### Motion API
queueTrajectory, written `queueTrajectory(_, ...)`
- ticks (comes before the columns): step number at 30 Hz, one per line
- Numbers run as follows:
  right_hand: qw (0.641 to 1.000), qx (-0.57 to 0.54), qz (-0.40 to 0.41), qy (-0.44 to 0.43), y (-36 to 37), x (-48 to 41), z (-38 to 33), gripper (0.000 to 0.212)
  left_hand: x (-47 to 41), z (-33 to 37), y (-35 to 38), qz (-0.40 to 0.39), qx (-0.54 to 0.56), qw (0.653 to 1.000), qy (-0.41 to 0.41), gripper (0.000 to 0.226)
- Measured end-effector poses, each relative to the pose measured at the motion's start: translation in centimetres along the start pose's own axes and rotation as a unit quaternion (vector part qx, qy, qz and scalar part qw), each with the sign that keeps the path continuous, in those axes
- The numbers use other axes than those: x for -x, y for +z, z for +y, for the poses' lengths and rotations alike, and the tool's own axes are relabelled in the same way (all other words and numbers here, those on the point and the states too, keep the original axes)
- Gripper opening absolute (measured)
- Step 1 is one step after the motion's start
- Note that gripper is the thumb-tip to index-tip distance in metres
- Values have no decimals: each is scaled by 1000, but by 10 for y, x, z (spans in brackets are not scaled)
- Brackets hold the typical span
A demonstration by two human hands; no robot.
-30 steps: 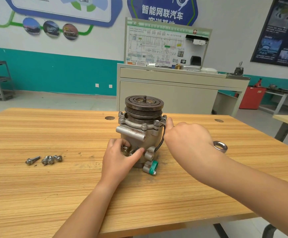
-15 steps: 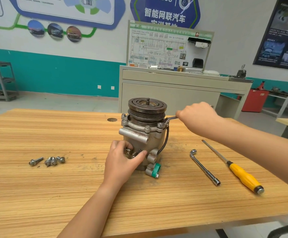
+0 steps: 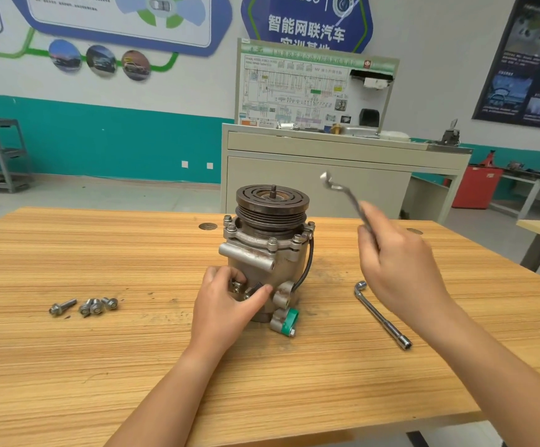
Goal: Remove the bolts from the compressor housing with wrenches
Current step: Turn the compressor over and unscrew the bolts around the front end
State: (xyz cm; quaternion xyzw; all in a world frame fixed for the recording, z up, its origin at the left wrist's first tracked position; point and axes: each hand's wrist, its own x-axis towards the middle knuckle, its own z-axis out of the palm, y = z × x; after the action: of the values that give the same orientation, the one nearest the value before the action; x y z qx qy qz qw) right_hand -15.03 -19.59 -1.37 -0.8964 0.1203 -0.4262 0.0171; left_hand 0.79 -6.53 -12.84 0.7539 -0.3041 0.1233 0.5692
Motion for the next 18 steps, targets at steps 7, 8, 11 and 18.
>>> queueTrajectory(7,963,186,-194,33,-3,10,-10,54,0,0,0,1,-2,1000,-4,31)
queueTrajectory(8,962,192,-190,33,1,8,-7,55,0,0,0,2,-2,1000,-3,31)
queueTrajectory(11,959,205,-196,32,7,4,-6,58,0,0,0,1,-1,1000,-4,31)
queueTrajectory(18,910,304,-275,-58,3,-16,-34,59,0,1,-1,1,3,1000,-4,31)
